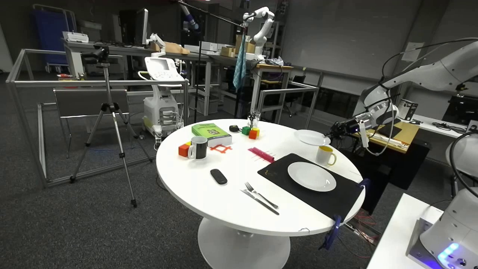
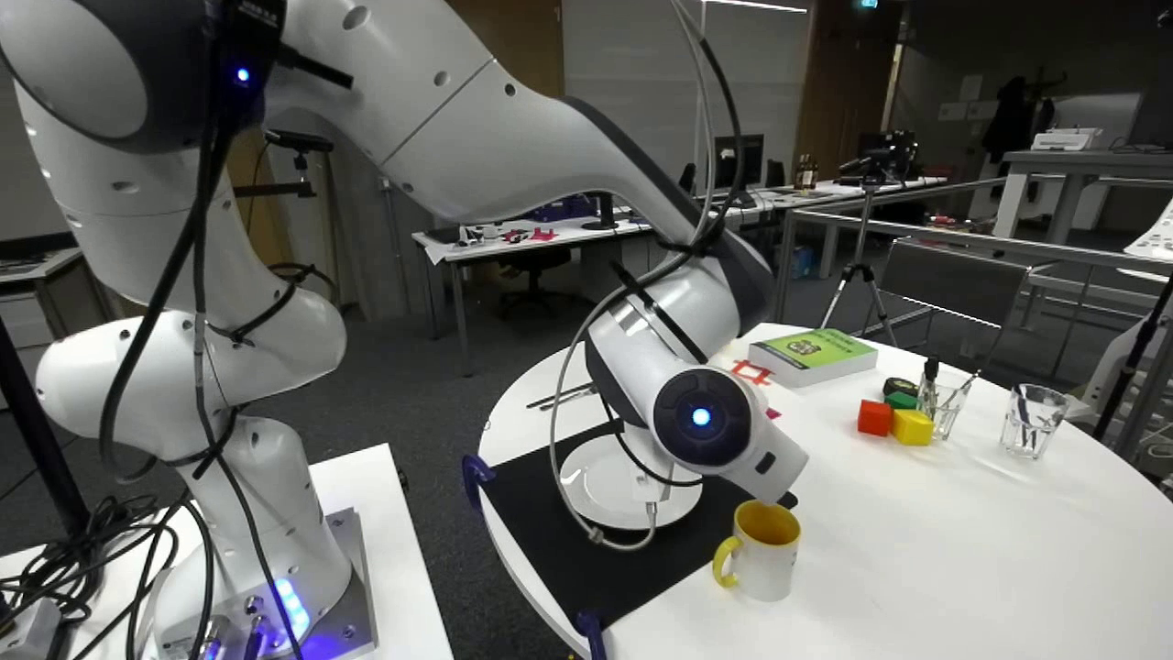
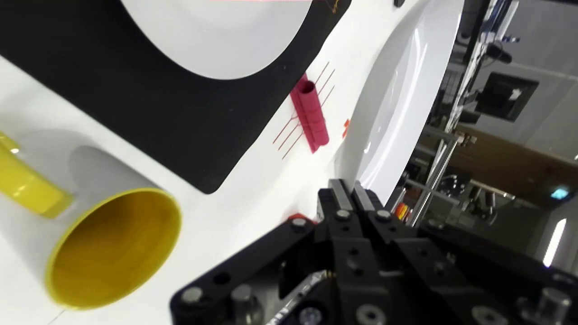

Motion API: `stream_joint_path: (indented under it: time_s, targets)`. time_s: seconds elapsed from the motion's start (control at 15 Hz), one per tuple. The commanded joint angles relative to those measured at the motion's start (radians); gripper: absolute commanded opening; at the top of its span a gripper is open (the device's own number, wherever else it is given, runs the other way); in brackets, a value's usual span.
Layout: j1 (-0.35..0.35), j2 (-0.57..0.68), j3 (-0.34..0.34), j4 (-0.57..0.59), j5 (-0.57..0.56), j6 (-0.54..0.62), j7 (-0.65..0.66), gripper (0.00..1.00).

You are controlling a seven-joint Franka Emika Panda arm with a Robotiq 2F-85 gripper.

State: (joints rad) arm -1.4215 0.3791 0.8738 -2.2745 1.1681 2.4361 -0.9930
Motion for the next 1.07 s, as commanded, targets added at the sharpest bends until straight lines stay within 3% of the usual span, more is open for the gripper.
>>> stream_joint_path:
  time_s: [0.0, 0.27, 0.47, 0.67, 1.0]
  targets:
    - [0.146, -0.15, -0.238, -0.025, 0.184, -0.076, 0.008, 0.01]
    - [0.402, -0.203, -0.557, -0.047, 0.32, -0.047, 0.006, 0.01]
    - [0.558, -0.147, -0.73, -0.008, 0.279, -0.079, -0.001, 0.04]
    - [0.599, -0.14, -0.759, -0.008, 0.278, -0.078, -0.001, 0.04]
    - [0.6, -0.14, -0.761, -0.008, 0.278, -0.078, -0.001, 0.04]
